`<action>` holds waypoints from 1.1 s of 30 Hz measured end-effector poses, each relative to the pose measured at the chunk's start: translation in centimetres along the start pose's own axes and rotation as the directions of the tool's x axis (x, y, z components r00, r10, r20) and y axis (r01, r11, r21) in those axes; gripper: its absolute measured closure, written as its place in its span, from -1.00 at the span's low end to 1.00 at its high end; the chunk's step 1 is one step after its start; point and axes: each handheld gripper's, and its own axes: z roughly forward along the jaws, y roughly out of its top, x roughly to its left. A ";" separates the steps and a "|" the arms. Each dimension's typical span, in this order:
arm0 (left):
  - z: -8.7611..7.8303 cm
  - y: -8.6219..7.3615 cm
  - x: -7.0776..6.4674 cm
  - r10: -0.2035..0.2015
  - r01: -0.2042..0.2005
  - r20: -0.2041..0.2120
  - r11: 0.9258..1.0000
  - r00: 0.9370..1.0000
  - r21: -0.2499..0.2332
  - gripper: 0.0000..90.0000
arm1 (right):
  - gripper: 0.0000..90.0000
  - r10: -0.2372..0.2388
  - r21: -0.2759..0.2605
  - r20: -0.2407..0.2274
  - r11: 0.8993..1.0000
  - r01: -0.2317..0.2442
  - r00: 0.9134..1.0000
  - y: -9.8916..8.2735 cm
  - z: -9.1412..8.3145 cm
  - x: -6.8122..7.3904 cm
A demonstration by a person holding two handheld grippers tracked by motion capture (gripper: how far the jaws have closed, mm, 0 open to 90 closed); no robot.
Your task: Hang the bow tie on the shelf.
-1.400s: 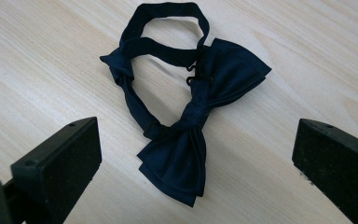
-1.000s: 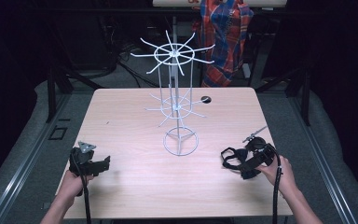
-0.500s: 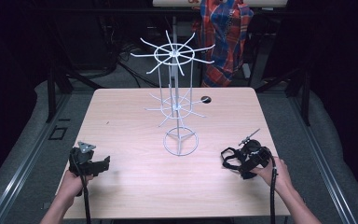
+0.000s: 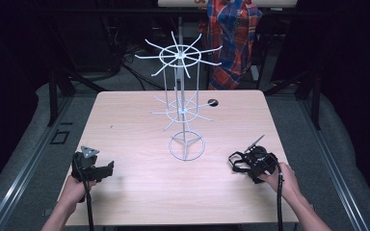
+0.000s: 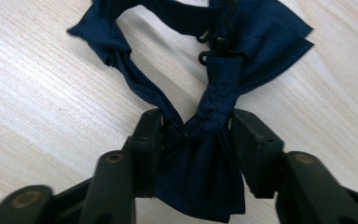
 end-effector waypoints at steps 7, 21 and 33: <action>0.1 0.0 0.0 -0.003 0.003 0.001 1.000 1.000 0.002 -0.64 | 0.51 0.029 -0.046 0.013 0.999 -0.029 0.999 -0.2 0.2 0.2; 0.1 0.0 0.0 -0.003 0.003 0.002 1.000 1.000 0.003 -0.64 | 0.66 -0.008 -0.051 0.026 0.999 0.009 1.000 -0.4 -1.1 -0.4; 0.0 0.0 0.0 -0.001 0.001 0.001 1.000 1.000 0.003 -0.64 | 0.66 0.033 -0.136 -0.019 0.990 -0.035 0.999 -0.6 -1.9 -0.6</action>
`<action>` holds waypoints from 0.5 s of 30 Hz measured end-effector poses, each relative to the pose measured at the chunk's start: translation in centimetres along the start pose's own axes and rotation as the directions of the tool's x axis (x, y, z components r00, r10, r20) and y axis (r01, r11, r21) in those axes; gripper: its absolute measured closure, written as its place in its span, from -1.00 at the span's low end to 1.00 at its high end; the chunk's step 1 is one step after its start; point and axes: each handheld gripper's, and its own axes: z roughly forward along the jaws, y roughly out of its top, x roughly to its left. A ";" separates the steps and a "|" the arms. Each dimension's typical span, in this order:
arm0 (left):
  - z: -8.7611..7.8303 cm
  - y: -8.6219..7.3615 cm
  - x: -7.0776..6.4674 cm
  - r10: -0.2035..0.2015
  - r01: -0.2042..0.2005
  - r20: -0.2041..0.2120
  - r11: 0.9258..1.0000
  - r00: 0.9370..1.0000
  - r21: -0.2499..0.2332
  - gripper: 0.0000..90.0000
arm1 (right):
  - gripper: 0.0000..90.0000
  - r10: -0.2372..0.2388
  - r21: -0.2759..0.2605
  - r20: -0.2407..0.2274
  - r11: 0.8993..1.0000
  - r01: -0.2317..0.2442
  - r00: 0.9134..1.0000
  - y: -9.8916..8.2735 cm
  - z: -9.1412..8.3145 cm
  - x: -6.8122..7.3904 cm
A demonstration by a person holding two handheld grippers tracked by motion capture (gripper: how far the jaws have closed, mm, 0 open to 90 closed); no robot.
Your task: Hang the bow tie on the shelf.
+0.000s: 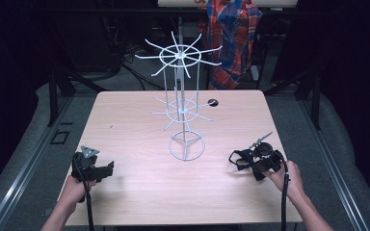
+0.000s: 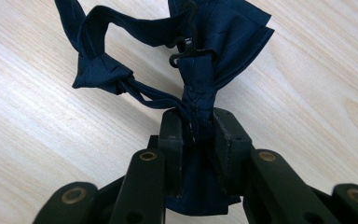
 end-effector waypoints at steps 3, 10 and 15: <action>0.0 0.0 0.0 0.000 0.000 0.000 1.000 1.000 -0.001 -0.64 | 0.66 -0.003 -0.007 0.005 1.000 0.003 1.000 0.0 -0.3 -0.1; 0.0 0.0 0.0 0.000 0.000 -0.001 1.000 1.000 -0.001 -0.64 | 0.67 0.011 -0.039 -0.027 0.999 -0.012 1.000 0.1 -0.9 -0.1; 0.0 0.0 0.0 0.000 0.000 -0.002 1.000 1.000 0.001 -0.64 | 0.66 0.037 -0.091 -0.073 0.995 -0.044 0.997 0.3 -1.3 0.4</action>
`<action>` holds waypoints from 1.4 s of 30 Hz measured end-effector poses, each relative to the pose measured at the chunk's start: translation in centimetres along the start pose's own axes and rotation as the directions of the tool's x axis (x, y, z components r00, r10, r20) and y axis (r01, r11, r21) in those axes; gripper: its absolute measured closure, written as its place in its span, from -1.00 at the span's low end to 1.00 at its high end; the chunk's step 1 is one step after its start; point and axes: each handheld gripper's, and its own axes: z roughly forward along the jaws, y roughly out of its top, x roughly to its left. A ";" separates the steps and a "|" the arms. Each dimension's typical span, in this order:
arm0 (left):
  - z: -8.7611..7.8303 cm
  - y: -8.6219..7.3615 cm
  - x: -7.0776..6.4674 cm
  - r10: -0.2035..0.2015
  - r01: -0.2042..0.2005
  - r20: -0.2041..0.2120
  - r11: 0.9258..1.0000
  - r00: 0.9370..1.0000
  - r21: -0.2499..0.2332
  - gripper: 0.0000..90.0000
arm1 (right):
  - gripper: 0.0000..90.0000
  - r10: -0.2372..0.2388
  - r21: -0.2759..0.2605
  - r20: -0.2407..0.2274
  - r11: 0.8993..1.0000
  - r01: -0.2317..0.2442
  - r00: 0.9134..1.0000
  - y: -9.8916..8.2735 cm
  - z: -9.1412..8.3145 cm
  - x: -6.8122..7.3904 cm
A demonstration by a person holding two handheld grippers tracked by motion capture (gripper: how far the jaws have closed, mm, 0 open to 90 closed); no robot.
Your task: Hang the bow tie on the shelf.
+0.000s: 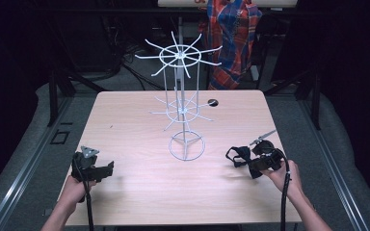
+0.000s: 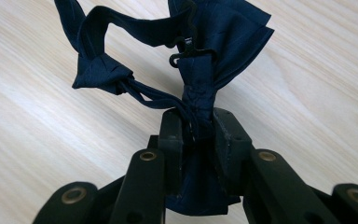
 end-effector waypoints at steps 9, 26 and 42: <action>-0.1 0.0 0.0 0.000 0.000 -0.002 1.000 1.000 -0.003 -0.64 | 0.66 0.014 -0.043 -0.039 0.999 -0.015 0.999 0.5 -0.8 0.4; -0.1 0.0 -0.2 -0.001 0.001 0.005 1.000 1.000 0.001 -0.64 | 0.66 -0.024 -0.090 0.000 0.996 0.024 1.000 2.6 -1.1 1.3; -0.3 -0.1 -0.1 -0.012 0.012 -0.001 1.000 1.000 -0.005 -0.64 | 0.66 -0.030 -0.149 0.063 0.988 0.039 0.998 4.6 -1.7 1.5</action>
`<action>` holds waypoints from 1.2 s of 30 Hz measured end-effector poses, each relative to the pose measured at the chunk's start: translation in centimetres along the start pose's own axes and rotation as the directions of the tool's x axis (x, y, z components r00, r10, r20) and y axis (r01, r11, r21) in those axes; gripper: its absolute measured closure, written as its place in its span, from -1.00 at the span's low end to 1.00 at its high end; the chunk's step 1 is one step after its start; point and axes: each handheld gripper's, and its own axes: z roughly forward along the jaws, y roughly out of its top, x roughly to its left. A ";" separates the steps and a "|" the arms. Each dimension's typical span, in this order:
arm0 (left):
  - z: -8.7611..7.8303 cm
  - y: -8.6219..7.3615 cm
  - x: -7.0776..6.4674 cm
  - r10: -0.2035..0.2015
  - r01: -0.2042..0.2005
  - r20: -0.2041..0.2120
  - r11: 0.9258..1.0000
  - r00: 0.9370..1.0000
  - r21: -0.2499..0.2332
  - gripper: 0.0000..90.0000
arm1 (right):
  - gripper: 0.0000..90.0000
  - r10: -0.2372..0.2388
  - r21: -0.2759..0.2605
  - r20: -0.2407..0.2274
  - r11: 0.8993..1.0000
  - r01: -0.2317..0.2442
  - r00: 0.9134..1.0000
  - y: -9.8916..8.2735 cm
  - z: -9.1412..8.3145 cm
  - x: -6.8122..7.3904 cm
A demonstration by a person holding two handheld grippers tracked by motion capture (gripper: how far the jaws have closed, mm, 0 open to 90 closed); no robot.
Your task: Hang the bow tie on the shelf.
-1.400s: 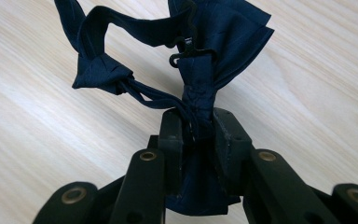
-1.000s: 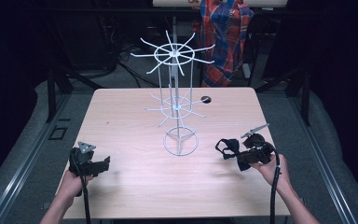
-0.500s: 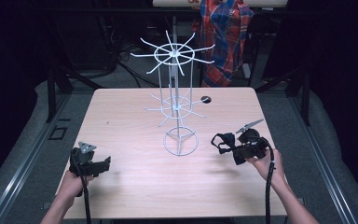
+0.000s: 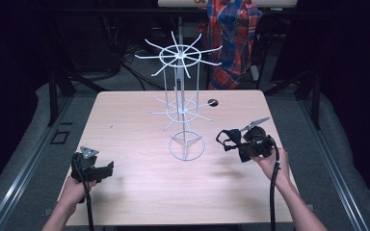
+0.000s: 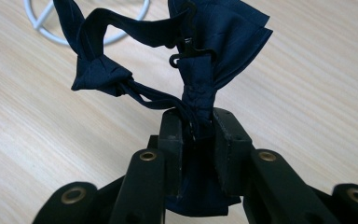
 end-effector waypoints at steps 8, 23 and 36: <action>0.1 0.0 0.0 0.005 -0.005 0.003 1.000 1.000 0.003 -0.64 | 0.66 -0.012 -0.007 0.013 1.000 0.012 1.000 1.6 1.0 0.3; 0.4 0.0 0.1 0.012 -0.012 0.003 1.000 1.000 0.007 -0.64 | 0.66 -0.031 -0.069 -0.001 0.997 0.031 1.000 1.8 -1.0 0.6; 0.2 -0.7 0.8 -0.001 0.001 0.004 1.000 1.000 0.012 -0.64 | 0.66 -0.035 -0.075 -0.019 0.997 0.034 0.999 1.7 -1.2 0.2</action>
